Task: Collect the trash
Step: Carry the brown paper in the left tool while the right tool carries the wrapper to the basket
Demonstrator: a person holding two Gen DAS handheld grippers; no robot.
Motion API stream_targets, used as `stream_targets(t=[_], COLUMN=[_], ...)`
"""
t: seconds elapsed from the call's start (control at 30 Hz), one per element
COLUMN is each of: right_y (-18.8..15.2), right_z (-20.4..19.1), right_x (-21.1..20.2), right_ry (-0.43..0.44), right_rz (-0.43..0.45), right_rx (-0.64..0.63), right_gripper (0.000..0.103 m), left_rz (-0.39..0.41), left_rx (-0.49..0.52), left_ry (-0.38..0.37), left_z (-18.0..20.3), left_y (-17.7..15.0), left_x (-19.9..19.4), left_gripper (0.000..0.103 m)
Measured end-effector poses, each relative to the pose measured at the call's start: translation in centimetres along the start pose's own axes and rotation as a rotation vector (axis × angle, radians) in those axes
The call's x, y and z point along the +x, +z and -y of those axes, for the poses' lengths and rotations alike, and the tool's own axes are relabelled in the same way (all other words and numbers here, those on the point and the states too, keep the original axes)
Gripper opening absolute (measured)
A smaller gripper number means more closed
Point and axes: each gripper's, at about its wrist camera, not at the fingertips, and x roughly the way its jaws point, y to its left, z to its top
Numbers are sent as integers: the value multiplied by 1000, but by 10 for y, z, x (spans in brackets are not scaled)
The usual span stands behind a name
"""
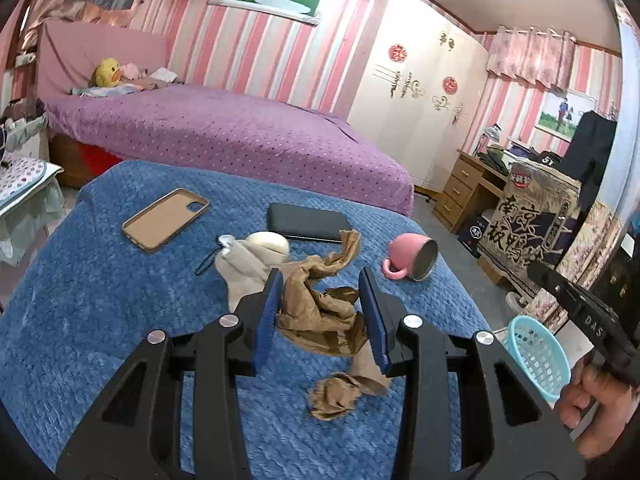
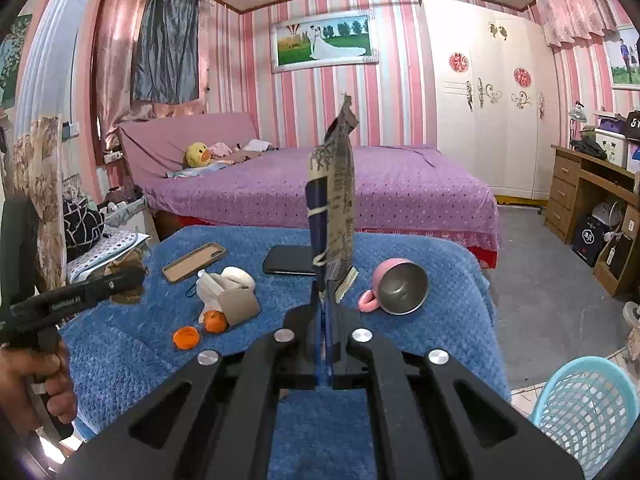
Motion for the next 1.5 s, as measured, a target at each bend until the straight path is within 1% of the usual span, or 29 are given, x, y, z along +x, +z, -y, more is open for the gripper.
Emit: stream_targets(t=[0.17, 0.53, 0.77, 1.1, 1.37, 1.5], right_y=[-1, -1, -3, -4, -3, -6], right_z=[15, 52, 62, 67, 66, 78], right_x=[-4, -25, -32, -29, -28, -30], right_ry=[-20, -66, -84, -95, -100, -105], right_rz=[5, 32, 33, 27, 22, 21], right_rx=[10, 63, 64, 77, 76, 106], right_gripper=[1, 1, 1, 1, 1, 1], left_rz=[9, 19, 6, 27, 41, 41], left_rx=[28, 50, 88, 92, 84, 84], left_ry=[0, -58, -71, -59, -72, -78], left_z=[20, 59, 75, 76, 79, 81], left_y=[-5, -7, -9, -9, -7, -7], left_x=[-2, 3, 6, 2, -3, -4], left_gripper=[38, 38, 38, 38, 38, 38])
